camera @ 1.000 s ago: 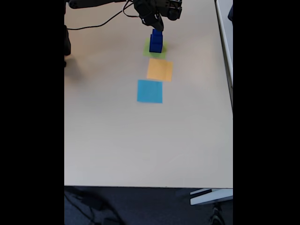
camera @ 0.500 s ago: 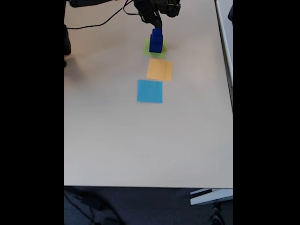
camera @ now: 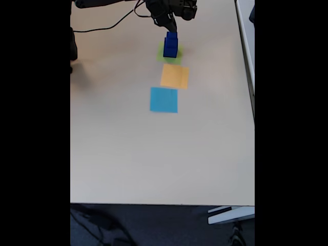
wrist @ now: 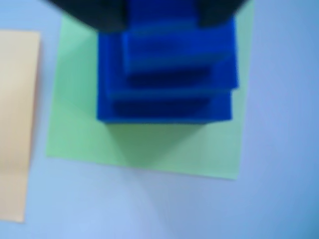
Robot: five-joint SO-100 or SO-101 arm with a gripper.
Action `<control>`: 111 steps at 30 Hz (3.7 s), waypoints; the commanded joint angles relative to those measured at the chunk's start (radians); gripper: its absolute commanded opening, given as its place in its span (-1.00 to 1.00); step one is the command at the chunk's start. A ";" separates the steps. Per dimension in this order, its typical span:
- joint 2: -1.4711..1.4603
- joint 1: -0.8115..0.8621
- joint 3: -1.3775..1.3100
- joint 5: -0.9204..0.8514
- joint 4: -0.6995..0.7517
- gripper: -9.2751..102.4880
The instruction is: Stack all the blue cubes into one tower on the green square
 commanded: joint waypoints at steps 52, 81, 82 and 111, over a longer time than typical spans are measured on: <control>0.051 -0.005 -0.034 -0.023 -0.008 -0.83; 0.021 -0.015 -0.026 -0.009 -0.038 -0.83; 0.021 -0.014 -0.025 -0.009 -0.038 -0.83; 0.028 -0.017 0.026 -0.005 -0.067 -0.83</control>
